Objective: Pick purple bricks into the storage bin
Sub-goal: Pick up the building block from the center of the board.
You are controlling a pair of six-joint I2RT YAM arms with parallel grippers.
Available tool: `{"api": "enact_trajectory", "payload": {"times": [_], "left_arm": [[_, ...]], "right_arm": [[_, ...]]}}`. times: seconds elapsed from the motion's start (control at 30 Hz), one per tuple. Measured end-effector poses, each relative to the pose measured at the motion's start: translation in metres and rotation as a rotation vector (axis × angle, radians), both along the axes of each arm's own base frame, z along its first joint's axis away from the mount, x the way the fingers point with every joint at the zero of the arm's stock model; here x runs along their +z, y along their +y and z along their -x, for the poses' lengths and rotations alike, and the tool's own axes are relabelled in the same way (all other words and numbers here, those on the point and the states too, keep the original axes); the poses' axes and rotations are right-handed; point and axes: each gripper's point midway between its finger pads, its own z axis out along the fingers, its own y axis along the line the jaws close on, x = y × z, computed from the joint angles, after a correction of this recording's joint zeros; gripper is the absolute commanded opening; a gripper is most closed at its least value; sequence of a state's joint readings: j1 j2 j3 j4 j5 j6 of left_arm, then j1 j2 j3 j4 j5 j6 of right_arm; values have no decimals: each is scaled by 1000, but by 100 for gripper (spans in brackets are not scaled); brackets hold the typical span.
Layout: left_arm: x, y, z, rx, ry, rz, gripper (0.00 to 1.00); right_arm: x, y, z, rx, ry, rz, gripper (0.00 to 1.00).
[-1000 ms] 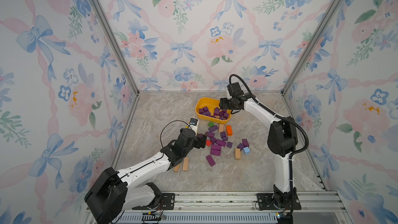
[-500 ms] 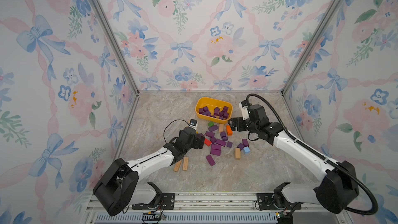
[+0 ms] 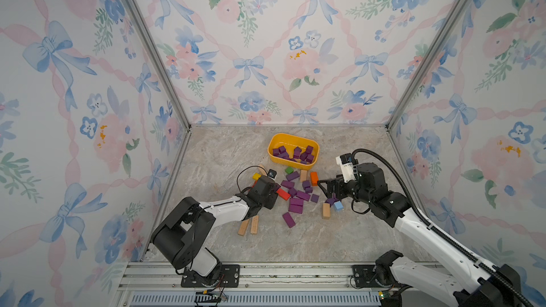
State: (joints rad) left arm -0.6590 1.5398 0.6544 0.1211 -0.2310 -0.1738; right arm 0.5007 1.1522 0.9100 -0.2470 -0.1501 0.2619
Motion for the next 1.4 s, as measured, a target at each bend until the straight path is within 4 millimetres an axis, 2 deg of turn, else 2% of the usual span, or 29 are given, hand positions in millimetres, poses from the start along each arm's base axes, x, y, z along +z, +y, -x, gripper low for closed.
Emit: {"api": "enact_trajectory", "payload": {"times": [0.1,0.27,0.5,0.77,1.17,1.4], "left_arm": [[6,-4,-9,-4,-14,-1,55],[14,-13,-22,-14,-34,17,54],[4,-17,-24,-39,-6,7,49],[6,-16,-31,-38,-7,18,43],[-5,-25,-32,-73,30,21,40],[-8,-34,-40,-82,41,29,44]], "right_arm": [[-2,-3,4,-2,4,3,99],[-4,-10,12,-15,7,14,99],[-8,-20,9,-48,13,26,99],[-11,-21,8,-51,24,32,99],[-18,-29,7,-74,52,46,97],[-25,-34,6,-88,79,59,97]]}}
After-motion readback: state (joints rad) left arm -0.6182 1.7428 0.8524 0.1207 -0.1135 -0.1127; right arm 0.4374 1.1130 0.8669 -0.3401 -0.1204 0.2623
